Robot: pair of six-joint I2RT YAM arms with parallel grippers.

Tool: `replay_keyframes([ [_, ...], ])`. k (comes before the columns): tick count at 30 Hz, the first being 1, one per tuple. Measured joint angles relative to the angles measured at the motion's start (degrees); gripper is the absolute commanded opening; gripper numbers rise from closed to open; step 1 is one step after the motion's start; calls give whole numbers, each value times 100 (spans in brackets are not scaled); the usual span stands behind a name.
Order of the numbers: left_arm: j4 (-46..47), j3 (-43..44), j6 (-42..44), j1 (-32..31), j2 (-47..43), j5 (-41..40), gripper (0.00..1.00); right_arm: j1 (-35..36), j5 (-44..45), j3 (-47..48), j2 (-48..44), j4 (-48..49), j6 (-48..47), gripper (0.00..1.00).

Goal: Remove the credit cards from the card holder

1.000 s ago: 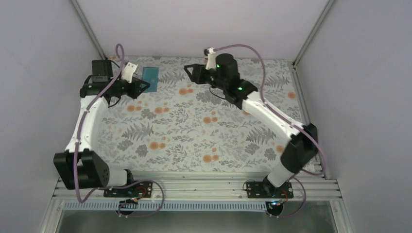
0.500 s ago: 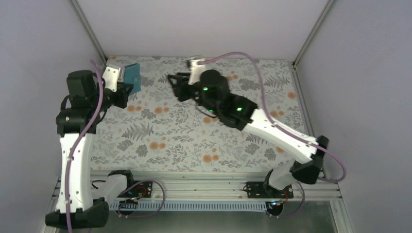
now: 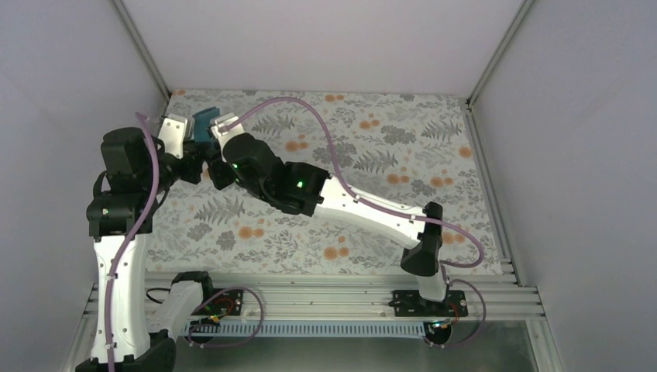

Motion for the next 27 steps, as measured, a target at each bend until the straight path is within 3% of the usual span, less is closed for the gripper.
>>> replay_keyframes([
  [7,181,0,-31,4,-118,74,2,-109,-109,63,7,-79,11,30],
  [15,363,-140,-61,15,-66,57,2,-485,-1045,-70,-20,-15,363,38],
  [20,485,-179,-66,20,-52,42,2,-680,-1464,-107,-26,-2,490,35],
  [27,175,-315,-61,-9,-90,264,2,-1141,-1231,-1224,-800,579,660,34],
])
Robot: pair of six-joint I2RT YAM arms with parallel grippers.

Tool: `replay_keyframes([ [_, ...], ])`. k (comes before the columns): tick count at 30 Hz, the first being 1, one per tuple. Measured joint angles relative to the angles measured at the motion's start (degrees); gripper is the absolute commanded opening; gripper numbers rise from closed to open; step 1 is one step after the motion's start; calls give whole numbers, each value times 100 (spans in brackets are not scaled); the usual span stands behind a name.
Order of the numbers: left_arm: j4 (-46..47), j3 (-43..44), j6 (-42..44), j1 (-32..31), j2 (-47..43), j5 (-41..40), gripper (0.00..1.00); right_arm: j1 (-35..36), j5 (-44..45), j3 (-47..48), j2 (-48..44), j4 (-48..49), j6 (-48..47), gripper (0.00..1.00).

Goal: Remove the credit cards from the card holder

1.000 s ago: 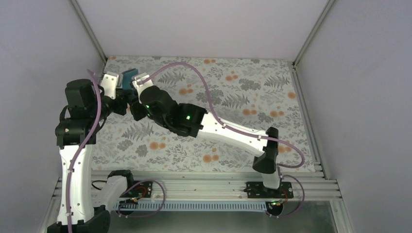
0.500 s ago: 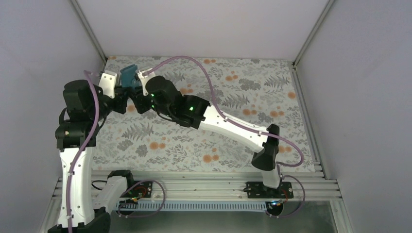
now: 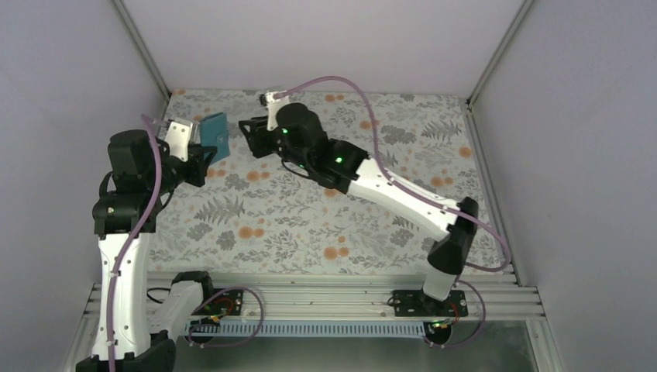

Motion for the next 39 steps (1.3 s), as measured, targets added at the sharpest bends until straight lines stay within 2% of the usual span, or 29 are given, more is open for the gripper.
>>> replay_keyframes([
  [4,-24,-7,0,0,79,42,2,-35,146,-234,-492,122,4,37],
  [10,-20,-7,0,0,166,52,2,79,208,361,-219,138,7,48],
  [17,-44,-7,-7,0,184,74,2,219,188,1469,925,-103,-39,42],
  [24,-181,-39,-26,15,251,-2,2,225,201,1552,1095,-175,11,37],
  [28,-177,-48,-31,13,278,4,2,227,155,1279,986,-157,15,37],
  [35,-24,-48,-39,13,369,219,2,269,-57,-459,173,245,114,35],
  [39,39,-66,-39,13,341,249,2,269,2,-492,103,428,114,35],
])
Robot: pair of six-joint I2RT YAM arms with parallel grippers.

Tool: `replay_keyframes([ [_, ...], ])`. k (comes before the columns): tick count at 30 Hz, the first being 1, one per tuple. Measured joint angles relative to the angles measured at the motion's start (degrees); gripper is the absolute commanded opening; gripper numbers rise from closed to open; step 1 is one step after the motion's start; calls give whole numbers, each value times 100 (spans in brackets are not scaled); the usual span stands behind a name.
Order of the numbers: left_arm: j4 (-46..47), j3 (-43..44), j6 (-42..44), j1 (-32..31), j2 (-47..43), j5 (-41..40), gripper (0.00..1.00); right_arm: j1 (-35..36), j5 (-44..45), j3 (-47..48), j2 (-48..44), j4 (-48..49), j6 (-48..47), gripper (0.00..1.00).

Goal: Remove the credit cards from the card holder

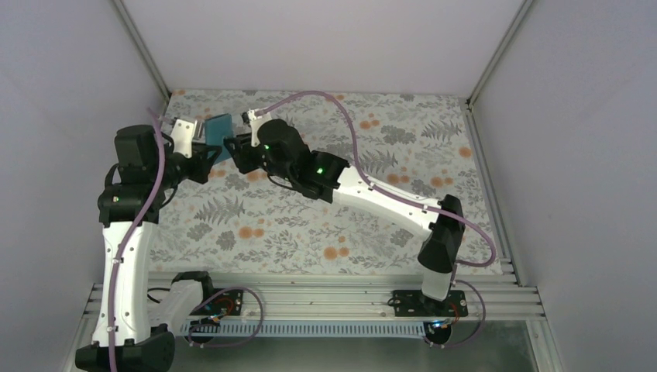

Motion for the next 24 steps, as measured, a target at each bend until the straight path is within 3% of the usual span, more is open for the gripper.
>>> replay_keyframes([
  [24,83,-83,-2,11,-22,48,2,0,-76,466,369,175,109,31],
])
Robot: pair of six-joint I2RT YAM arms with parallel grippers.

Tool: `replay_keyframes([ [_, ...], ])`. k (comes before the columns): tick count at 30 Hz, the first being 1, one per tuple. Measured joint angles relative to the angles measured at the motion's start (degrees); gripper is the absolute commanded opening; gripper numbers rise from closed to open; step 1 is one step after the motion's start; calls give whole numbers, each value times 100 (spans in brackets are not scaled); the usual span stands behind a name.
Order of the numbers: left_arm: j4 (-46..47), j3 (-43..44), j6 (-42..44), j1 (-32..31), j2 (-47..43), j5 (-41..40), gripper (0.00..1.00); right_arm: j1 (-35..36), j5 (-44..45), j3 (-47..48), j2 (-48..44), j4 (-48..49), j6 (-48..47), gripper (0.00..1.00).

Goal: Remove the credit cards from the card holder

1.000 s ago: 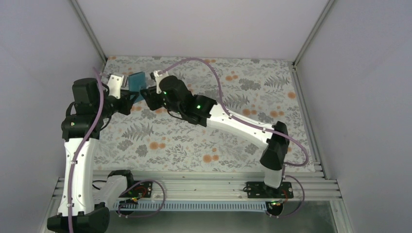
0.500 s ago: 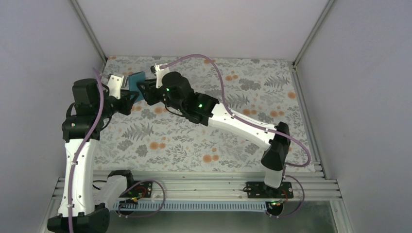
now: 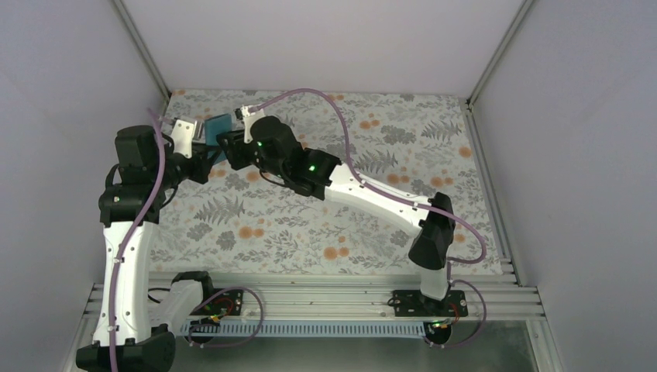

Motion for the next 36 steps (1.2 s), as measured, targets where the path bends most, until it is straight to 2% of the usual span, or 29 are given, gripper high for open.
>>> replay_keyframes([
  [9,15,-55,-9,33,31,-90,2,22,177,437,275,-282,-7,29],
  [25,15,-96,-26,37,61,-153,2,55,284,457,339,-413,-22,28],
  [36,20,-96,-28,59,107,-216,2,114,555,682,527,-640,-52,21],
])
